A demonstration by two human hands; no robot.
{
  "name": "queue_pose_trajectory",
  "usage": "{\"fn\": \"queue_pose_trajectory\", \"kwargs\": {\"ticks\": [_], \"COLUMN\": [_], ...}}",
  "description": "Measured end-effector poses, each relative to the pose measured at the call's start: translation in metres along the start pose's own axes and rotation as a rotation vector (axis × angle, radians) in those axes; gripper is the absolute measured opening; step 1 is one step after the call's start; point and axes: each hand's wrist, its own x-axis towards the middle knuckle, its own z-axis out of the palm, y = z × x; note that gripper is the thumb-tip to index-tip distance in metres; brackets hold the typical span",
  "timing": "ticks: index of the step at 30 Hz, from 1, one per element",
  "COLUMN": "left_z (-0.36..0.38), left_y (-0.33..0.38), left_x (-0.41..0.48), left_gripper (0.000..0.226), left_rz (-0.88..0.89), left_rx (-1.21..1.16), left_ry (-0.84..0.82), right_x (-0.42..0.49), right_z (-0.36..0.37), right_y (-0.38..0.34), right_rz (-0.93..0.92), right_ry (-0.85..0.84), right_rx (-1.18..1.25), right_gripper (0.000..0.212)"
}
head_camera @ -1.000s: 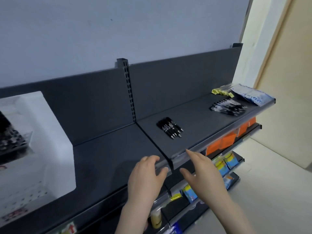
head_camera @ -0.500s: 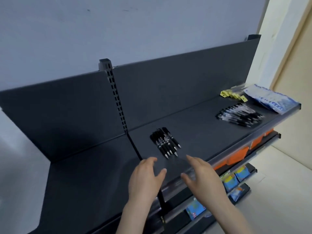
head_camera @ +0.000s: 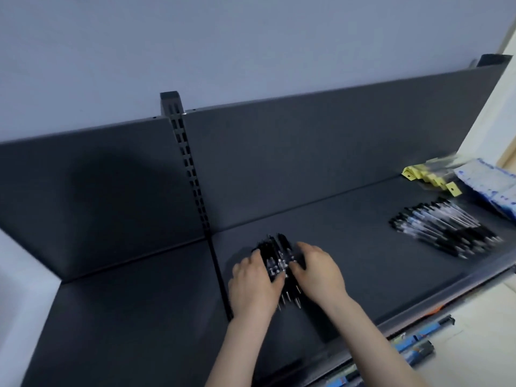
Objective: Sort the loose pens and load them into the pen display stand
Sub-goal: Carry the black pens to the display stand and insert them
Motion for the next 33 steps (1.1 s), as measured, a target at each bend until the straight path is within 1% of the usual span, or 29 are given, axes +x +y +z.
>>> {"fn": "queue_pose_trajectory", "kwargs": {"ticks": [3,5,7,9,11,13,15,17,19,20,21,24,25,27,29,33], "left_z": [0.01,0.016,0.02,0.022,0.022,0.023,0.023,0.022,0.017,0.015,0.015,0.015,0.015,0.015,0.015,0.008], "left_y": [0.016,0.024,0.028,0.029,0.027,0.024,0.021,0.021,0.018,0.015,0.01,-0.001,-0.001,0.002,0.007,0.008], "left_x": [0.011,0.015,0.022,0.03,0.036,0.041,0.047,0.052,0.052,0.05,0.048,0.034,0.028,0.013,-0.003,-0.036], "left_gripper": [0.067,0.071,0.069,0.059,0.038,0.022,0.018,0.019,0.017,0.014,0.013,0.023,0.027,0.03,0.031,0.026], "left_rz": [-0.081,-0.129,-0.159,-0.189,-0.225,-0.257,-0.267,-0.268,-0.289,-0.309,-0.339,-0.423,-0.443,-0.47,-0.481,-0.522], "left_rx": [0.056,0.059,0.055,0.073,0.111,0.187,0.276,0.295,0.192,0.085,-0.066,-0.622,-0.738,-0.887,-0.986,-1.043], "left_ry": [0.002,-0.02,-0.028,0.009,0.059,0.081,0.084,0.084,0.101,0.136,0.179,0.311,0.357,0.423,0.472,0.552], "right_x": [0.022,0.034,0.046,0.058,0.068,0.072,0.072,0.072,0.072,0.072,0.074,0.078,0.079,0.077,0.07,0.046], "right_z": [0.001,0.0,-0.003,-0.006,-0.008,-0.005,0.0,0.006,0.007,0.004,0.002,-0.007,-0.01,-0.012,-0.012,-0.005], "right_y": [0.003,0.004,0.004,0.003,0.003,0.005,0.007,0.013,0.021,0.026,0.031,0.045,0.048,0.047,0.039,0.02], "right_rz": [-0.021,-0.019,-0.019,-0.022,-0.026,-0.065,-0.159,-0.241,-0.282,-0.287,-0.286,-0.283,-0.283,-0.284,-0.277,-0.283], "right_ry": [-0.032,-0.101,-0.182,-0.246,-0.279,-0.242,-0.149,-0.079,-0.058,-0.056,-0.066,-0.105,-0.136,-0.225,-0.306,-0.453], "right_rx": [-0.067,-0.121,-0.149,-0.167,-0.201,-0.286,-0.412,-0.449,-0.385,-0.335,-0.282,-0.122,-0.052,0.163,0.365,0.565], "right_gripper": [0.037,0.041,0.047,0.052,0.053,0.045,0.034,0.031,0.029,0.028,0.027,0.017,0.014,0.01,0.007,0.012]}}
